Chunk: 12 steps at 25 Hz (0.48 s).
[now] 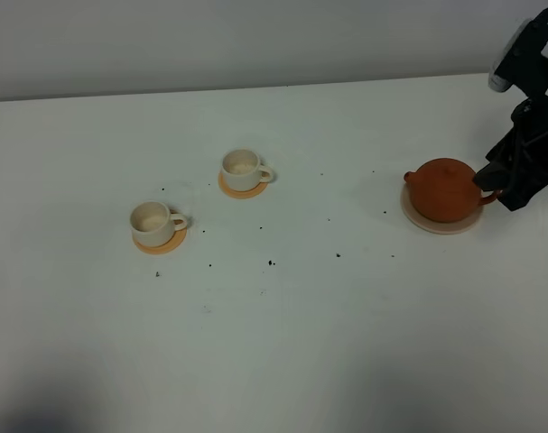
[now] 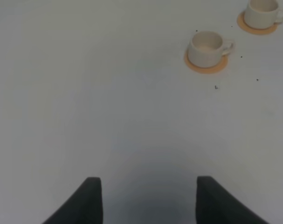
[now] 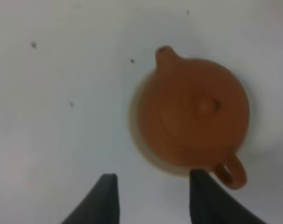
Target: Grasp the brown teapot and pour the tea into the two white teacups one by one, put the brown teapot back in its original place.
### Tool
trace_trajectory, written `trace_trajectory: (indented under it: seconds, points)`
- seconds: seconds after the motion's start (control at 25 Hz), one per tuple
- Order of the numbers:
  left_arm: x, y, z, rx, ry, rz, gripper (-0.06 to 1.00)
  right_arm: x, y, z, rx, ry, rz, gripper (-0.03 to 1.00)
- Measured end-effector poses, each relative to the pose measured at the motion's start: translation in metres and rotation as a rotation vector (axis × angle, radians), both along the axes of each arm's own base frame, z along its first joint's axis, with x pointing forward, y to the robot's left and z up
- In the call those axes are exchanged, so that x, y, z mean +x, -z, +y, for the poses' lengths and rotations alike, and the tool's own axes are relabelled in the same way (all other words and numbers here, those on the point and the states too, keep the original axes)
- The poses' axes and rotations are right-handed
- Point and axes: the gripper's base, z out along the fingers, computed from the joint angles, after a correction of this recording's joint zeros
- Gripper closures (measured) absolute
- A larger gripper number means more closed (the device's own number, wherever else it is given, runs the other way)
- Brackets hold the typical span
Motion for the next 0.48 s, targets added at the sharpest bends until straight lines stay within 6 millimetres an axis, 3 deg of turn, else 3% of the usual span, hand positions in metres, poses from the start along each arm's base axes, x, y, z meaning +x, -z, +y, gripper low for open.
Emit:
trace_trajectory:
  seconds: [0.48]
  points:
    - [0.0, 0.0, 0.0, 0.0, 0.0, 0.0, 0.49, 0.067, 0.021, -0.006, -0.241, -0.18, 0.169, 0.6]
